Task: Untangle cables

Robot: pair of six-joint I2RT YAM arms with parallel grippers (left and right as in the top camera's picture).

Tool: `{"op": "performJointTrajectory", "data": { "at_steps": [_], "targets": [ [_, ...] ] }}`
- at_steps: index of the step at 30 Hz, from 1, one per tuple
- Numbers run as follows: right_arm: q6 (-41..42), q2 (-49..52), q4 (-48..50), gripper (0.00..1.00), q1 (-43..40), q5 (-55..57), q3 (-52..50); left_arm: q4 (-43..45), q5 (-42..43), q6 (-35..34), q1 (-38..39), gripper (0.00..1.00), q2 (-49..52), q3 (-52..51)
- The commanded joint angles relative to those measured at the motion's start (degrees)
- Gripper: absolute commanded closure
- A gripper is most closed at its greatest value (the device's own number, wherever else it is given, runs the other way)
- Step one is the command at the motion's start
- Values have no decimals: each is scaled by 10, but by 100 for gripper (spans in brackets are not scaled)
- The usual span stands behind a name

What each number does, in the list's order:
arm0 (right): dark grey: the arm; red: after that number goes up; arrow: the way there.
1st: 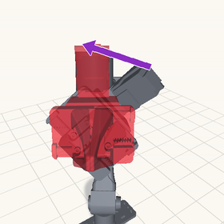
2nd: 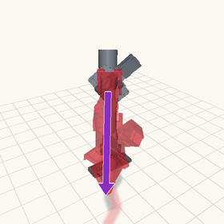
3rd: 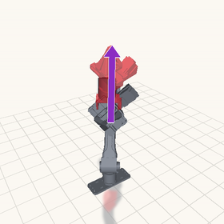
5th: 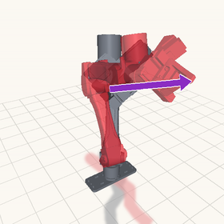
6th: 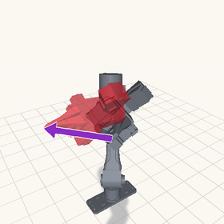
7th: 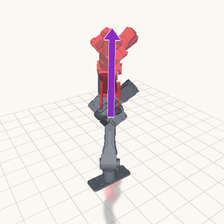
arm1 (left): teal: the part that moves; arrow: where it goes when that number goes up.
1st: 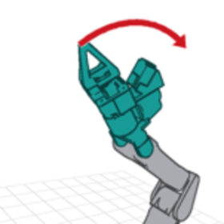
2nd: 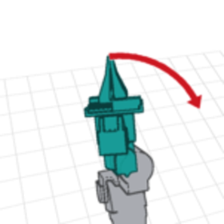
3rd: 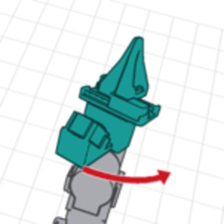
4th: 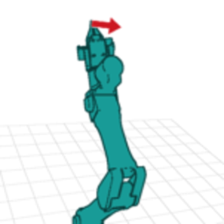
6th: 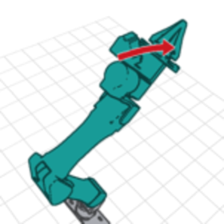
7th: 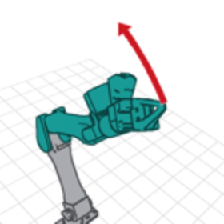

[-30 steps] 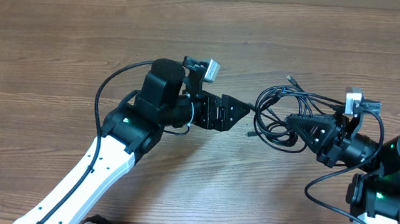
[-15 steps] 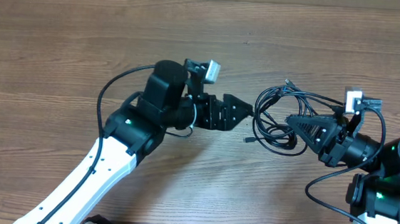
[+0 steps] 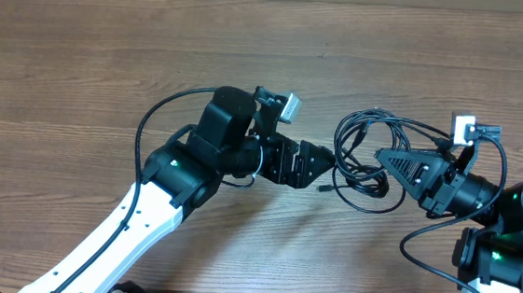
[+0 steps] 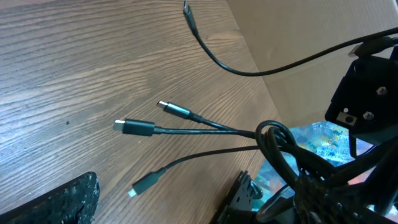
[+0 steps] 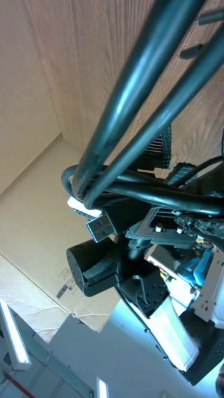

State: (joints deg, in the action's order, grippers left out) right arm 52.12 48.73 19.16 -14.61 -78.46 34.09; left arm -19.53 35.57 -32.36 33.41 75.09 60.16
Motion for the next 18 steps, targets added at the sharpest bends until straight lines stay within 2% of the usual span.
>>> {"op": "performJointTrajectory", "data": {
  "at_steps": [1, 10, 18],
  "targets": [
    [6, -8, 5, 96, -2, 10, 14, -1, 5, 30, 3, 0, -13, 8],
    [6, -8, 5, 96, -2, 14, 14, -12, 116, 133, 7, 0, -13, 8],
    [7, -8, 5, 96, -2, 14, 14, -111, 118, 252, 32, 0, -13, 8]
  ]
}}
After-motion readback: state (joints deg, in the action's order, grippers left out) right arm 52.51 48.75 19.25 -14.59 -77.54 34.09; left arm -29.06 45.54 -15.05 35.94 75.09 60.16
